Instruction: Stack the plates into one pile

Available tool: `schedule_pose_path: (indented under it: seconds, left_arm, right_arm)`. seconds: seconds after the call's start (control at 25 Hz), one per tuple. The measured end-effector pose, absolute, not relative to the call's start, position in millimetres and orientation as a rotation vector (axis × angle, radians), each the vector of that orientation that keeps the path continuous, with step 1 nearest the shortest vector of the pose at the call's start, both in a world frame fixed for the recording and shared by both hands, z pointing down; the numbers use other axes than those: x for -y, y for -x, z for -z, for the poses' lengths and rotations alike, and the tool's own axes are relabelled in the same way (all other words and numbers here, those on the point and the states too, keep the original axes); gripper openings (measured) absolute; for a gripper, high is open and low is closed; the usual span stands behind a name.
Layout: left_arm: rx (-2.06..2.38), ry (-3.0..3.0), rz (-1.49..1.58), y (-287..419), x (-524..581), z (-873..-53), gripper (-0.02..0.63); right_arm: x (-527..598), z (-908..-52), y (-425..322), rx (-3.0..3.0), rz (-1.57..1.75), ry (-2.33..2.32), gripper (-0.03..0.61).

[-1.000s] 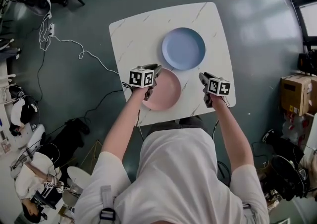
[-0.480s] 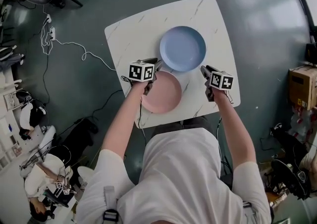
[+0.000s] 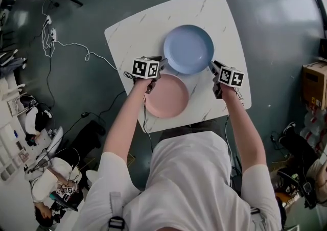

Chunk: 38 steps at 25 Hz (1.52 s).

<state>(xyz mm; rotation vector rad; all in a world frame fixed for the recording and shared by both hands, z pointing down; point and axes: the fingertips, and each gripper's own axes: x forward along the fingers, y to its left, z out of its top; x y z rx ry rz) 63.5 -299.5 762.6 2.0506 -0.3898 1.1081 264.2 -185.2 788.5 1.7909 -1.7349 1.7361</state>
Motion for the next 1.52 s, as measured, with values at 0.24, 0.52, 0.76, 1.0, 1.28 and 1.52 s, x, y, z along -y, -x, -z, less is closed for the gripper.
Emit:
schedule_pose_path:
  seconds: [0.24,0.52,0.76,1.0,1.28,1.52]
  left_arm:
    - [0.408,-1.99,-1.179,-67,308,-781,0.138]
    - [0.422,-1.933,-1.201,-71,311,-798,0.138]
    - [0.425,-1.907,-1.184,-76,314,-805,0.121]
    - [0.432,-1.9,-1.162,-81,310,-806,0.089]
    - [0.442,-1.896,-1.139,-81,310,-805,0.084]
    - [0.446,-1.927,-1.105,-81,302,-786,0.083]
  right_arm:
    - [194,-796,-268,1.723,-1.754,-1.793,0.124]
    - [201,-802,-267,1.726,-1.783,-1.793,0.124]
    - [206,-807,-268,1.71,-1.805,-1.793,0.123]
    - [204,-807,-264,1.725,-1.811,-1.764,0.086]
    - [206,-808,-263,1.718,-1.762,-1.741,0.081]
    - [197,-795,-262,1.731,-1.731,-1.728,0.081]
